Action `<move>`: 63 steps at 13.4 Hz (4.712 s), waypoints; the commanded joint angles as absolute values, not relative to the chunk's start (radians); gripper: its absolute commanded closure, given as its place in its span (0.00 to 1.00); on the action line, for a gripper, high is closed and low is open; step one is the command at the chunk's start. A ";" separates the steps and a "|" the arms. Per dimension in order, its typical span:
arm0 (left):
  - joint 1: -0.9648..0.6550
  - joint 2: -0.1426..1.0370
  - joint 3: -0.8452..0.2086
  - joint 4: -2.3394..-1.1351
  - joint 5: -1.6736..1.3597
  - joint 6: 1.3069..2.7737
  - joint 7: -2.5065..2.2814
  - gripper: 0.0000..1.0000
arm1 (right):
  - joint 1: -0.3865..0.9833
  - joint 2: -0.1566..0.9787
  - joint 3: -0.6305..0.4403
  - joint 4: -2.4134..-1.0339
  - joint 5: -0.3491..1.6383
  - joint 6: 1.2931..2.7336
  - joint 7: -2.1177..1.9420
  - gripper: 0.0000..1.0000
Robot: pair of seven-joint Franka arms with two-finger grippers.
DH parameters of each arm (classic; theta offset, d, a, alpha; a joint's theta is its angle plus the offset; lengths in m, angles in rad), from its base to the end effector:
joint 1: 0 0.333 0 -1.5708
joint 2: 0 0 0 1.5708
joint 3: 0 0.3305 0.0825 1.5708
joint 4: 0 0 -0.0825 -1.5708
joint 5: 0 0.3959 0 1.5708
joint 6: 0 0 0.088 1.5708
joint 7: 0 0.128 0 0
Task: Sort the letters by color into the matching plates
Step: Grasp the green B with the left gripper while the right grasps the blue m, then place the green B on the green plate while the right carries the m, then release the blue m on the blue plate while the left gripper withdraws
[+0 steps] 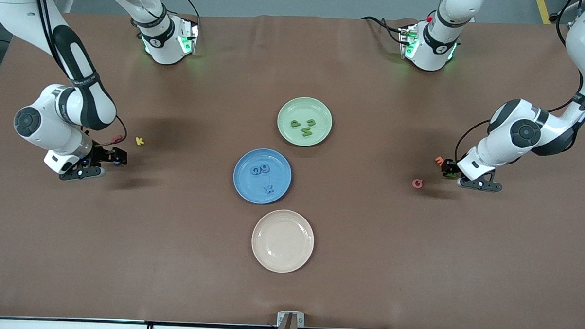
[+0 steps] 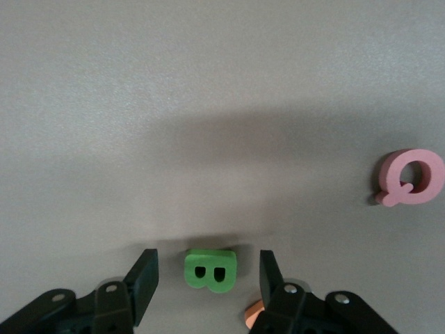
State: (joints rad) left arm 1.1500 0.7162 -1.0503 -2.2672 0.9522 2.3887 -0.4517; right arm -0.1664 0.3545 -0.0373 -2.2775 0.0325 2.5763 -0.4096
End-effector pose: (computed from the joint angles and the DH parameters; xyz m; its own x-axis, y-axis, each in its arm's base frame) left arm 0.5230 0.0272 0.1665 0.9907 -0.1348 -0.0194 -0.1344 -0.9907 0.0234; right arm 0.5267 -0.1098 0.1764 0.9825 0.1793 -0.0496 0.1783 -0.9837 -0.0247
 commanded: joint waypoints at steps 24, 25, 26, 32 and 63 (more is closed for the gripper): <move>1.071 0.715 -1.379 -2.125 0.741 2.036 -0.659 0.99 | -0.201 0.407 -0.026 -2.345 0.026 2.665 -0.417 0.83; 1.039 0.715 -1.391 -2.125 0.726 2.034 -0.734 0.99 | -0.201 0.407 -0.026 -2.344 0.026 2.665 -0.416 0.85; 0.999 0.715 -1.397 -2.120 0.724 2.034 -0.812 0.99 | -0.198 0.405 -0.025 -2.341 0.026 2.665 -0.414 0.85; 0.633 0.724 -1.355 -2.043 0.724 2.036 -1.248 0.99 | -0.154 0.336 -0.020 -2.235 0.026 2.437 -0.400 0.87; 0.212 0.738 -0.870 -1.554 0.721 2.034 -1.123 0.00 | 0.649 0.818 -0.017 -1.427 0.156 2.263 0.768 0.87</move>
State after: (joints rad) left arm 0.2387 0.7410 -0.8910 -1.6116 0.7390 2.0721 -1.1679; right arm 0.6273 0.7917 -0.0068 -1.4749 0.1372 2.2709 0.7370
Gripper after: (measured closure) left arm 0.000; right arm 0.630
